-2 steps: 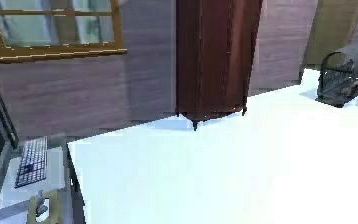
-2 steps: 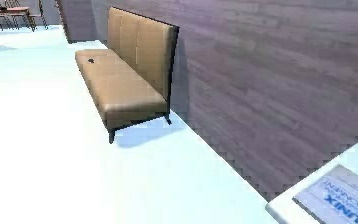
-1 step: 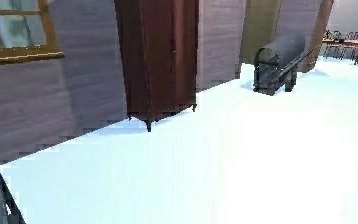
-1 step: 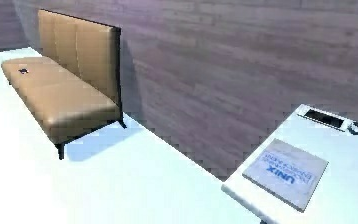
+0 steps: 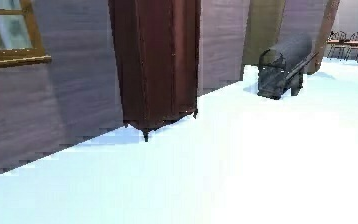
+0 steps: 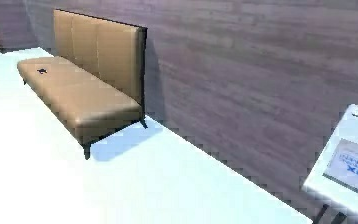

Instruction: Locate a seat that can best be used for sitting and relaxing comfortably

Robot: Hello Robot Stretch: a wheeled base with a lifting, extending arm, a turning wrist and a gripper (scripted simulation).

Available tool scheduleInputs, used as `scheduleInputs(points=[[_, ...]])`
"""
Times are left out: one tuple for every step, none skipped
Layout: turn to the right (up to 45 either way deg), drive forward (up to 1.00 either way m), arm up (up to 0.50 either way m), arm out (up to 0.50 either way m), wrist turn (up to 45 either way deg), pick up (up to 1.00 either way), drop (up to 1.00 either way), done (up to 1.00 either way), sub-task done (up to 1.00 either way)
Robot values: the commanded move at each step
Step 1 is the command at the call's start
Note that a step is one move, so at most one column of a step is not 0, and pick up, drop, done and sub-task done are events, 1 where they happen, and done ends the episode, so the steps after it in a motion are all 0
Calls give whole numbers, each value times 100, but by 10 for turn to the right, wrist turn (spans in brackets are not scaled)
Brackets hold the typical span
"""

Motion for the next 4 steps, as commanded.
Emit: scheduleInputs(points=[[450, 0, 0, 0, 0, 0, 0, 0, 0], [90, 0, 0, 0, 0, 0, 0, 0, 0], [0, 85, 0, 0, 0, 0, 0, 0, 0], [90, 0, 0, 0, 0, 0, 0, 0, 0]])
